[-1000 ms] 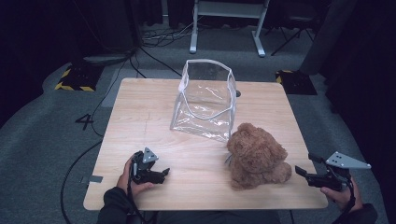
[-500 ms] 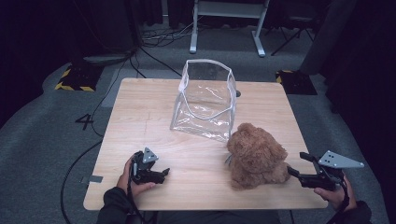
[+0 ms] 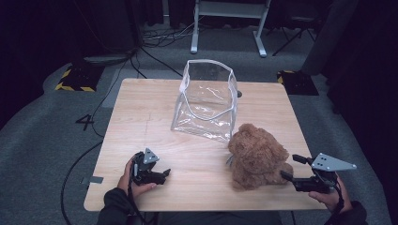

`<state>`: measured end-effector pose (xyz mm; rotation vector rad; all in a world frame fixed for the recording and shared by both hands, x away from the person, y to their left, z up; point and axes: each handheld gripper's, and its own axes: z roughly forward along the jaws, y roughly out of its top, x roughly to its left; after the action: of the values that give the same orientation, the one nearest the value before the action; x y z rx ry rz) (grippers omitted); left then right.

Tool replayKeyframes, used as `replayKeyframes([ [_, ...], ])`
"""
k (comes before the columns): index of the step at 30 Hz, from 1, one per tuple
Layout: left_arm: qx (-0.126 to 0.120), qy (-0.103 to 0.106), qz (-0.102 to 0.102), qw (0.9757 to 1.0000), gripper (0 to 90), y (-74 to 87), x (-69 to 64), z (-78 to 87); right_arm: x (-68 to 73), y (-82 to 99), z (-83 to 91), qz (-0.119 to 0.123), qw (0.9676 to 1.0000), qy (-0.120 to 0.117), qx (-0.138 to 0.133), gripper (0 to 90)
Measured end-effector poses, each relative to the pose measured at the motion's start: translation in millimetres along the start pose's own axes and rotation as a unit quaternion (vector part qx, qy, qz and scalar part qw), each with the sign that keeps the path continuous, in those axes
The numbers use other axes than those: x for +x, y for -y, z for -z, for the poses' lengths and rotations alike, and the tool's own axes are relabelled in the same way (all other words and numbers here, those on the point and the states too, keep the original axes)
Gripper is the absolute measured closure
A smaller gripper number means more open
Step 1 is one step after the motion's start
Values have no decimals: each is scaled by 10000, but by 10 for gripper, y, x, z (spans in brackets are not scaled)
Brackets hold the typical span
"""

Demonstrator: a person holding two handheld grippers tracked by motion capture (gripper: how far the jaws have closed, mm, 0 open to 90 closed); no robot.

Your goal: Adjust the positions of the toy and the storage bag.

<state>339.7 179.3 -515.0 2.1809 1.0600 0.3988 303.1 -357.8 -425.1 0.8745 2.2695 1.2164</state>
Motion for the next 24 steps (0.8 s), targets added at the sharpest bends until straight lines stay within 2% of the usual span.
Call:
replayKeyframes([
  [13, -1, 0, -1, 10000, 140, 0, 0, 0, 176, -110, -73, 159, 9997, -189, -64, 212],
  [24, -1, -1, -1, 10000, 140, 0, 0, 0, 266, -172, -113, 240, 9991, -334, -78, 211],
])
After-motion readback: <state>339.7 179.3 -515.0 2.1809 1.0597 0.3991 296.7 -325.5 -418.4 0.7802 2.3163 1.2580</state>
